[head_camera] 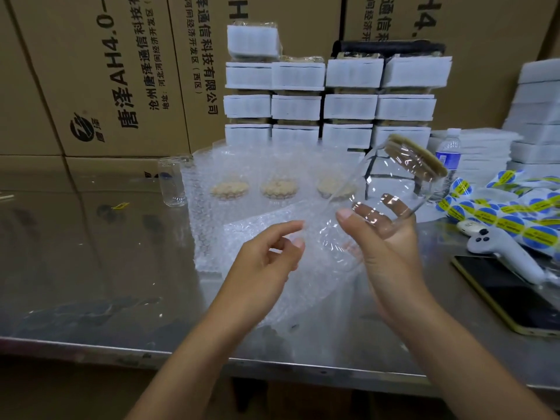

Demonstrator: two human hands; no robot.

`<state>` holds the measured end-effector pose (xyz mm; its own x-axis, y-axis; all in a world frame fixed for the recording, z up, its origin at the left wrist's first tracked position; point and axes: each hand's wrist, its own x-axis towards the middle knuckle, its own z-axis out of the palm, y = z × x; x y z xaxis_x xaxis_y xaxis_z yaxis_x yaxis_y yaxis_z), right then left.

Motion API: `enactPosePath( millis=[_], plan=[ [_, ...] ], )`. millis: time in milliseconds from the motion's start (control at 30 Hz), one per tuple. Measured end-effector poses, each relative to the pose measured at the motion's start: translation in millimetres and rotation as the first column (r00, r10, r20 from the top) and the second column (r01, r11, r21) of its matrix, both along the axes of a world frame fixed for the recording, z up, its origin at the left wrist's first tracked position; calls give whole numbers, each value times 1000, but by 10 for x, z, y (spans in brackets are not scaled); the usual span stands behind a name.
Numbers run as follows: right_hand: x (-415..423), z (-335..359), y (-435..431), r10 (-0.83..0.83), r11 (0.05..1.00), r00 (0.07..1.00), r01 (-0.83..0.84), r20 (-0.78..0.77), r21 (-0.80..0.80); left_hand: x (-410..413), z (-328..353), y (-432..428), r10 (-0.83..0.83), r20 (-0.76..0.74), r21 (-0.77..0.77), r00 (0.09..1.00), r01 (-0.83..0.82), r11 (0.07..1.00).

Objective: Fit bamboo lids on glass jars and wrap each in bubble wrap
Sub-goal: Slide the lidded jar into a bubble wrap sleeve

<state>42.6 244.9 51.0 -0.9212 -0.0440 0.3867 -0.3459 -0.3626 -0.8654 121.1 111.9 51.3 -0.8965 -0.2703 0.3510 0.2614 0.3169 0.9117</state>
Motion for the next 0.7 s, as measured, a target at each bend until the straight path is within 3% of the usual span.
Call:
enactPosePath(
  millis=[100, 200, 400, 467, 600, 700],
  plan=[
    [29, 14, -41, -55, 998, 998, 55, -20, 9, 53, -132, 3, -54, -53, -262, 997, 38, 964],
    [66, 14, -93, -87, 996, 996, 87, -12, 6, 15, -250, 39, -48, -111, -519, 993, -16, 855],
    [134, 34, -202, -66, 997, 998, 66, 17, 38, -162, -310, 127, 89, -238, -712, 967, -236, 661],
    [132, 29, -213, -49, 997, 999, 49, 2, 61, -190, -281, 142, 120, -290, -716, 949, -299, 631],
    [154, 50, -193, 2, 979, 1000, 3, -28, 202, -219, -193, 147, 172, -424, -602, 889, -419, 680],
    [165, 100, -161, 53, 953, 996, -27, -76, 303, -229, -160, 101, 230, -440, -528, 868, -457, 716]
  ],
)
